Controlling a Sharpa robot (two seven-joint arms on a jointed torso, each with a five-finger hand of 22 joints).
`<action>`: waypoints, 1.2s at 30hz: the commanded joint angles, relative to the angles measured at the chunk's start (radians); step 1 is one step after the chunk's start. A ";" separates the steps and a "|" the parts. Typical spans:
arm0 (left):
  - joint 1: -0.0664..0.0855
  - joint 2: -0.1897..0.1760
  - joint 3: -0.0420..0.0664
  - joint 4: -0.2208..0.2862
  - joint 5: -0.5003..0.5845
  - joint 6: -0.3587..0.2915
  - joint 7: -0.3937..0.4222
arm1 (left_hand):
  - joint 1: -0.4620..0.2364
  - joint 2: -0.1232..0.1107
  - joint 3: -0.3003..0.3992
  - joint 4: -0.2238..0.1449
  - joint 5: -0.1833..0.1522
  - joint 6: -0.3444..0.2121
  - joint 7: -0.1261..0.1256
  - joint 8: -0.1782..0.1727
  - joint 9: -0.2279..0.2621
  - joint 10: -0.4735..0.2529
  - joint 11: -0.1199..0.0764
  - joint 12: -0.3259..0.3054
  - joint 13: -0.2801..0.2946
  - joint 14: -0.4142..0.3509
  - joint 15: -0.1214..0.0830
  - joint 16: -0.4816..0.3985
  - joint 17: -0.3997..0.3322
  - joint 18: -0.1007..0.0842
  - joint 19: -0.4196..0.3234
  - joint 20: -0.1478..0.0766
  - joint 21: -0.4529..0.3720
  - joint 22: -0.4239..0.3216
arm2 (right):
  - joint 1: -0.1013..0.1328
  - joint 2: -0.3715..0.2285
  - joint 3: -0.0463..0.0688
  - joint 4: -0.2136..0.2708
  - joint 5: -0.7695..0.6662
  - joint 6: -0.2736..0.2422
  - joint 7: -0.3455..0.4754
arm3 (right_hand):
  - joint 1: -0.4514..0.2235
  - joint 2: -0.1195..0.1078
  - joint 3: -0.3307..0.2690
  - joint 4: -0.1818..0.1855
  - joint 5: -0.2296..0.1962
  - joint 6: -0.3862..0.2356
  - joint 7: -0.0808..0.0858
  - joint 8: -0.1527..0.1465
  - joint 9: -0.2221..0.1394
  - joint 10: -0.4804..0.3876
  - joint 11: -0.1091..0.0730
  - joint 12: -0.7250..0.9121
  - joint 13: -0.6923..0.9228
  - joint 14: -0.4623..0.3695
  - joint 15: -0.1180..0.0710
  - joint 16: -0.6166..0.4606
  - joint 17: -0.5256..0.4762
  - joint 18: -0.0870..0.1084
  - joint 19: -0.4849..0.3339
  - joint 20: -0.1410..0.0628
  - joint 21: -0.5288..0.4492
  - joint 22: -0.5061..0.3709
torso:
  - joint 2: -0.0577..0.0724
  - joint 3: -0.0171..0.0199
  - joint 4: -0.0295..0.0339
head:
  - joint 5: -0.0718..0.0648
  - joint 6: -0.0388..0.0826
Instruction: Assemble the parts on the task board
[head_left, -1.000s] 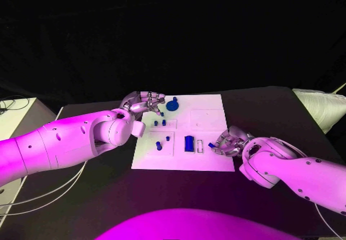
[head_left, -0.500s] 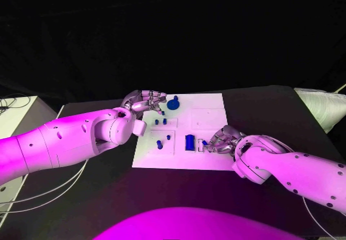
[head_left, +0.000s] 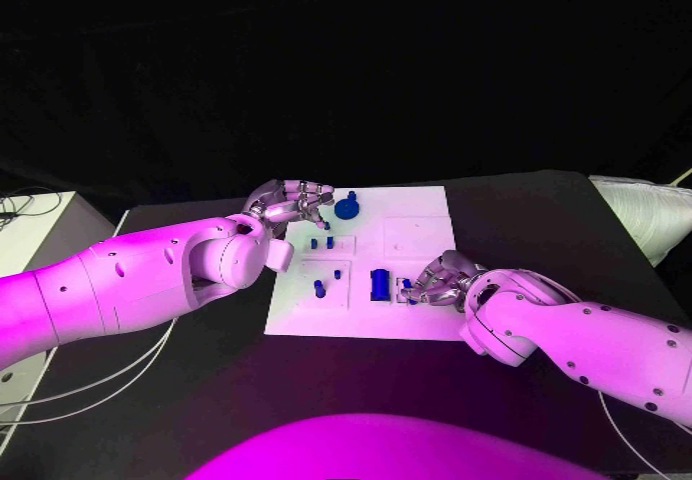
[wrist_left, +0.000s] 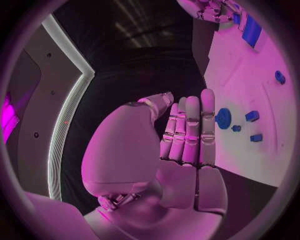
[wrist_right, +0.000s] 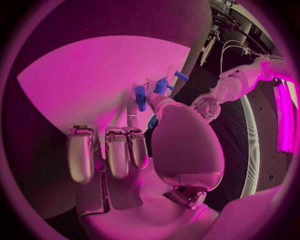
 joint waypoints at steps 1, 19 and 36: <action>0.000 0.001 0.001 0.002 0.000 0.012 0.004 | -0.005 0.003 -0.001 0.007 0.003 -0.005 0.001 0.001 0.001 -0.006 0.002 0.007 0.001 -0.006 0.002 -0.003 0.001 0.015 0.005 0.005 -0.005 -0.001 | 0.000 0.003 0.000 0.000 0.002 0.017 0.001 | -0.009 -0.001 -0.008 -0.001 -0.008 -0.007 -0.001 -0.005 -0.002 0.104 -0.002 0.006 0.263 0.106 -0.005 0.004 0.263 -0.018 0.089 -0.005 0.003 0.237 | 0.000 -0.0003 0.0004 | 0.001 -0.001; 0.000 -0.003 0.001 0.004 0.000 0.014 -0.002 | -0.009 0.004 -0.001 0.012 0.003 -0.005 0.001 0.001 0.001 -0.007 0.003 0.007 0.002 -0.006 0.002 -0.003 0.001 0.015 0.006 0.005 -0.007 -0.003 | 0.006 0.016 0.001 -0.008 -0.005 0.021 -0.009 | -0.021 -0.001 -0.014 0.001 -0.017 -0.007 -0.001 -0.005 -0.002 0.104 -0.002 0.006 0.263 0.106 -0.005 0.004 0.263 -0.017 0.088 -0.005 0.000 0.236 | 0.000 0.0000 0.0013 | 0.008 -0.005; 0.000 -0.004 0.001 0.004 0.000 0.012 -0.004 | -0.010 0.004 -0.001 0.014 0.003 -0.005 0.001 0.001 0.001 -0.008 0.003 0.008 0.002 -0.006 0.003 -0.003 0.002 0.015 0.006 0.006 -0.008 -0.003 | 0.014 0.028 0.002 -0.023 -0.007 0.044 -0.011 | -0.100 0.011 -0.074 0.004 -0.071 -0.007 0.001 -0.004 -0.004 0.104 0.000 0.006 0.263 0.106 -0.003 0.004 0.263 -0.017 0.088 -0.002 -0.001 0.235 | 0.000 0.0003 -0.0001 | 0.011 -0.007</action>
